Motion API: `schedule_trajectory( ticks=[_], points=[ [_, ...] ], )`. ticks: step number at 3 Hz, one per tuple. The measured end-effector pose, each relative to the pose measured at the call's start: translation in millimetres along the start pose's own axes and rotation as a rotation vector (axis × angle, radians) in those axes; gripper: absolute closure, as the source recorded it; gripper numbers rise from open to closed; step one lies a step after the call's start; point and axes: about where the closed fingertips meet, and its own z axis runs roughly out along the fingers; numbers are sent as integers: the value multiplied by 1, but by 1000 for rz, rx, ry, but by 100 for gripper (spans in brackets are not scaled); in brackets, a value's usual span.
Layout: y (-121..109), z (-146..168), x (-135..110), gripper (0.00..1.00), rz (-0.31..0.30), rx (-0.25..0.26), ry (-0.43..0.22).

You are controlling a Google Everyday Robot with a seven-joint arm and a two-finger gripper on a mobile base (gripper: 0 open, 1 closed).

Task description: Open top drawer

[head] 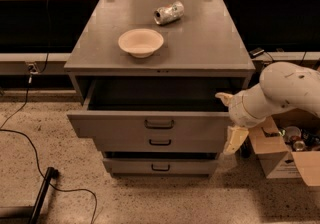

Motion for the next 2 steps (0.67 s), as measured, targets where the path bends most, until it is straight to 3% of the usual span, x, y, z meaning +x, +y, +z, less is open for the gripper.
schedule_trajectory(
  ticks=[1, 2],
  points=[
    [2, 11, 2, 0, 22, -51, 31],
    [1, 18, 2, 19, 35, -83, 47]
  ],
)
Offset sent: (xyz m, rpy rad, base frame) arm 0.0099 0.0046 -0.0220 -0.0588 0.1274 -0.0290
